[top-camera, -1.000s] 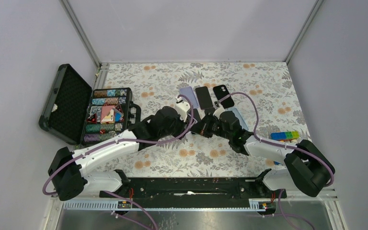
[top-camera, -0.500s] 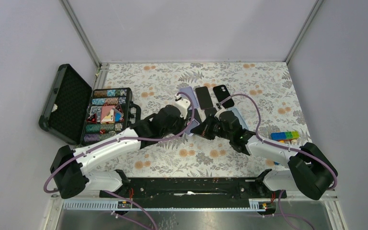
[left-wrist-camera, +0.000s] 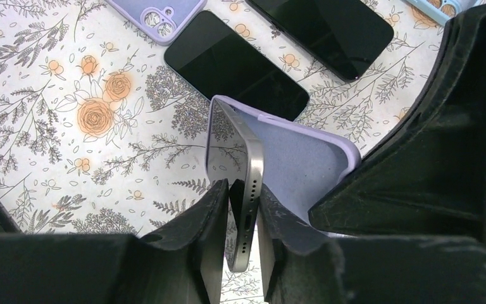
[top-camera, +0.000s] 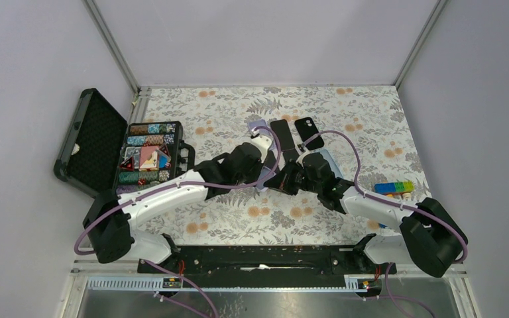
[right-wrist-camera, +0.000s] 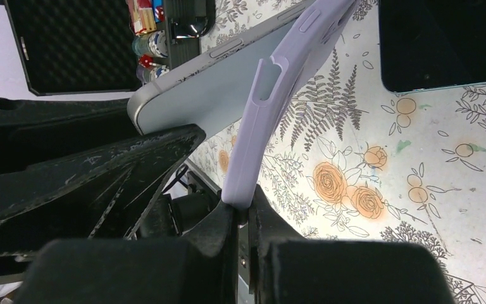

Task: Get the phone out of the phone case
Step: Remove the phone case from the phone.

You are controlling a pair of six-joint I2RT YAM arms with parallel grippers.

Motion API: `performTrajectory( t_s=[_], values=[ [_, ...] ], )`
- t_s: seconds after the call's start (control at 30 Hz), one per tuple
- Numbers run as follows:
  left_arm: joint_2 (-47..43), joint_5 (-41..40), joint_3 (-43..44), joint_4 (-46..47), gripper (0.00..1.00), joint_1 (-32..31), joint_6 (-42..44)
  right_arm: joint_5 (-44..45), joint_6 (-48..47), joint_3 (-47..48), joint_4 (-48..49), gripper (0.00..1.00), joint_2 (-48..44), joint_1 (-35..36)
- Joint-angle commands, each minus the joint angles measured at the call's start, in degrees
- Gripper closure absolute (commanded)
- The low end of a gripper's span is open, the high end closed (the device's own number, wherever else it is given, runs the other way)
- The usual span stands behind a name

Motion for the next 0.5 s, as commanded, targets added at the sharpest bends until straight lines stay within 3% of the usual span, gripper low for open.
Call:
performTrajectory(
  t_s=[0.0,0.1,0.47],
  values=[
    [0.6,-4.3,2.9,-0.1,0.78,0.5,2.7,-4.6,-0.1,3.4,5.4,1.0,-3.4,0.6],
    [0.6,-4.5,3.5,-0.7,1.0,0.5,5.1,-4.7,0.1,3.2,6.1,1.0,-2.9,0.6],
    [-9.3,-21.7,6.5,0.7,1.0,0.7,17.5,-1.2,-1.0,2.2,5.5,1.0,-1.2,0.6]
  ],
)
